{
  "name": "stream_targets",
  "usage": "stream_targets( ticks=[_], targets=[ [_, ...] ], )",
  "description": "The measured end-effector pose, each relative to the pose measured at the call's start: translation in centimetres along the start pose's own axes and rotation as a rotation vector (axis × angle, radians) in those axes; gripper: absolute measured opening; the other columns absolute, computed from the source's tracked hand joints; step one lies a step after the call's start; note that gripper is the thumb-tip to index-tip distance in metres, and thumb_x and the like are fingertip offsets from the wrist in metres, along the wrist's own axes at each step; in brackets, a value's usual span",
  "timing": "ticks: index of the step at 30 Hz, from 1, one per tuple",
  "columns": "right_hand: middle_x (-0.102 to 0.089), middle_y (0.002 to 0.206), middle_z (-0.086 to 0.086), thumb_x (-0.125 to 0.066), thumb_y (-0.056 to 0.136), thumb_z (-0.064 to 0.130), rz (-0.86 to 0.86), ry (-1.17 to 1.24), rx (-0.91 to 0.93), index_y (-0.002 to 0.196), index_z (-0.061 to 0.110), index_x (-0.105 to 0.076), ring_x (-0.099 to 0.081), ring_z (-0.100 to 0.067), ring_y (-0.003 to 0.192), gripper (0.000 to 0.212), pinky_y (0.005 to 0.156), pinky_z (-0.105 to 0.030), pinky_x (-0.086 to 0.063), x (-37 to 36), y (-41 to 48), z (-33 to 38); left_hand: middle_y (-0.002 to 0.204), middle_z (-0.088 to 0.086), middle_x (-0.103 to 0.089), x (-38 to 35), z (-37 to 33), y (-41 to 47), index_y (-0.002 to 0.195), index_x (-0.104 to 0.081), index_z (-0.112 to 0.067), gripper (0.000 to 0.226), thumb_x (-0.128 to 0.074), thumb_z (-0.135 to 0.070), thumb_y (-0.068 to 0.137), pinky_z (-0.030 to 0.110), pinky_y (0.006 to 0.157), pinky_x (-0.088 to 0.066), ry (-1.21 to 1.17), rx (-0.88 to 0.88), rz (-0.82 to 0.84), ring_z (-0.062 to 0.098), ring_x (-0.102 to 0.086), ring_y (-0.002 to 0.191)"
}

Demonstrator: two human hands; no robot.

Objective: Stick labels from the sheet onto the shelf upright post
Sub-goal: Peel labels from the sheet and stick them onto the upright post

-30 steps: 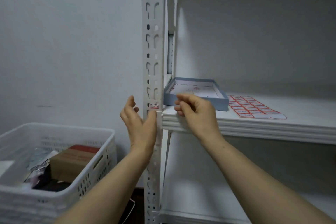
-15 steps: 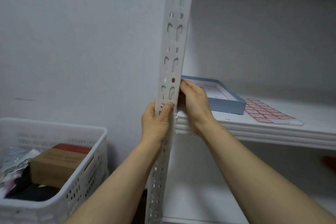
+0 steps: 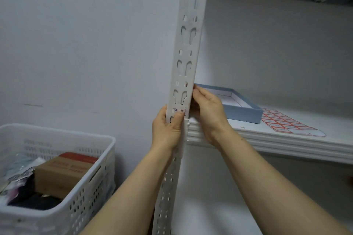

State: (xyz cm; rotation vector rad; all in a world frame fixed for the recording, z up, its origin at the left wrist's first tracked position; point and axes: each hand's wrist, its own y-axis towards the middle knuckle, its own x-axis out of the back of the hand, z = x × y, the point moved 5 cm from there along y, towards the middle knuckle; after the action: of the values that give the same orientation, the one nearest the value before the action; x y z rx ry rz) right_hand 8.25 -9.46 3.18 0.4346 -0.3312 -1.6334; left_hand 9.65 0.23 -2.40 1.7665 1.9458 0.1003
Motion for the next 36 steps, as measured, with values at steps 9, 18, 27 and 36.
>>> stream_targets(
  ticks=[9, 18, 27, 36],
  targets=[
    [-0.072, 0.089, -0.002, -0.036, 0.100, 0.006, 0.149, 0.177, -0.007, 0.097, 0.015, -0.066, -0.069, -0.012, 0.080, 0.031, 0.077, -0.024, -0.057, 0.3, -0.1, -0.1, 0.111, 0.007, -0.066, 0.2, -1.0, -0.6, 0.118, -0.058, -0.008, 0.044, -0.066, -0.031, 0.082, 0.031, 0.093, -0.048, -0.011, 0.023, -0.046, 0.023, -0.062, 0.108],
    [-0.071, 0.094, -0.004, -0.035, 0.100, 0.004, 0.187, 0.219, -0.014, 0.098, 0.016, -0.065, -0.069, -0.013, 0.084, 0.032, 0.078, -0.024, -0.057, 0.5, 0.2, -0.2, 0.090, -0.008, -0.058, 0.9, -3.8, -1.8, 0.098, -0.068, -0.016, 0.026, -0.061, -0.033, 0.080, 0.025, 0.073, -0.049, 0.702, -0.790, -0.074, 0.013, -0.058, 0.081],
    [-0.071, 0.093, -0.001, -0.037, 0.099, 0.003, 0.187, 0.208, 0.014, 0.093, 0.020, -0.066, -0.068, -0.011, 0.085, 0.034, 0.079, -0.022, -0.055, 0.5, 0.2, -0.5, 0.083, -0.001, -0.066, 1.1, -3.9, -0.8, 0.086, -0.073, -0.013, 0.023, -0.063, -0.032, 0.080, 0.025, 0.069, -0.049, 0.732, -0.844, -0.052, 0.012, -0.058, 0.074],
    [-0.072, 0.091, 0.002, -0.039, 0.097, 0.002, 0.180, 0.168, 0.042, 0.088, 0.022, -0.067, -0.067, -0.016, 0.090, 0.036, 0.087, -0.028, -0.054, 0.5, 0.0, -0.3, 0.076, 0.003, -0.060, 0.5, -3.6, -1.3, 0.083, -0.068, -0.010, 0.021, -0.056, -0.027, 0.088, 0.028, 0.066, -0.041, 0.900, -0.940, -0.133, 0.021, -0.052, 0.071]
  ],
)
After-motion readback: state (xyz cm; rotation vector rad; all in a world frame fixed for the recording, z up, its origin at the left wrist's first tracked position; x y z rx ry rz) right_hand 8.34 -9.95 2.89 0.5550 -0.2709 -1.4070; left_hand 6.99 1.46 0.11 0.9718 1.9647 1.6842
